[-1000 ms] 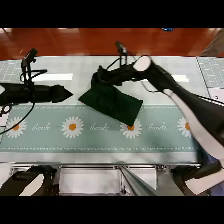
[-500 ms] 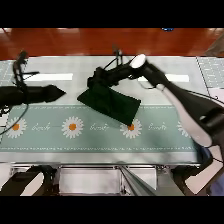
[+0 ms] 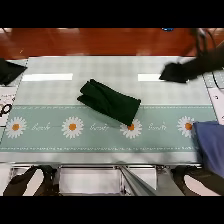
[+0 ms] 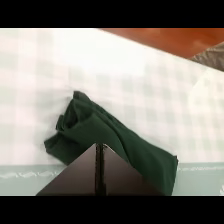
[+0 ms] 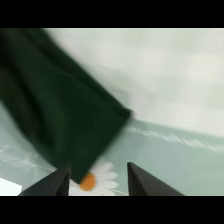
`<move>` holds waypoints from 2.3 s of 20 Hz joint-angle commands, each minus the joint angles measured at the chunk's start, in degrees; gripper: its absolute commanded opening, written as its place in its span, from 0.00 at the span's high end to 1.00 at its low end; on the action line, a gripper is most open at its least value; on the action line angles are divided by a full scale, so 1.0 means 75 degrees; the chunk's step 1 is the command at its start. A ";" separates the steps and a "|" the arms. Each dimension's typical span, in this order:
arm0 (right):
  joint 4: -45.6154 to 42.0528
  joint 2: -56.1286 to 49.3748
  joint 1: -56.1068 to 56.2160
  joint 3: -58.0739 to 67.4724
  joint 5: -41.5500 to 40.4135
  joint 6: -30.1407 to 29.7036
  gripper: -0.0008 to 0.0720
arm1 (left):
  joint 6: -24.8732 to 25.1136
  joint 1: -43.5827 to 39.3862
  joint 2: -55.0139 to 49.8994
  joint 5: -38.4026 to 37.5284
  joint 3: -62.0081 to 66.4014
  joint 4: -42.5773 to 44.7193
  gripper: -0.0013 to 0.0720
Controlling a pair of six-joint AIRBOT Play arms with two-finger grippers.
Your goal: Fold the shirts.
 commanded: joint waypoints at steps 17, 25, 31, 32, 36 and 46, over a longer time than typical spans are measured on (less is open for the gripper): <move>0.7420 -0.3104 -0.0093 -0.4517 -0.2728 -0.3853 0.42 | 0.0009 -0.1859 0.0519 0.1157 -0.3756 -0.0157 0.95; 0.6432 -0.3678 0.1236 -0.2401 -0.2667 -0.3299 0.95 | -0.0137 -0.1859 0.0519 0.1239 -0.3756 -0.0219 0.95; 0.3928 -0.2949 0.1215 0.0825 -0.1903 -0.1390 0.95 | -0.0134 -0.1859 0.0519 0.1501 -0.3759 -0.0213 0.95; 0.3748 -0.2935 0.1134 0.1457 -0.1597 -0.1110 0.95 | -0.0134 -0.1859 0.0519 0.1495 -0.3759 -0.0213 0.95; 0.3308 -0.2935 0.0530 0.3614 -0.0242 -0.0335 0.95 | -0.0134 -0.1865 0.0519 0.1364 -0.3759 -0.0216 0.95; 0.3177 -0.1865 -0.3200 0.5004 0.1530 0.0641 0.95 | -0.0134 -0.1865 0.0522 0.0772 -0.3759 -0.0216 0.95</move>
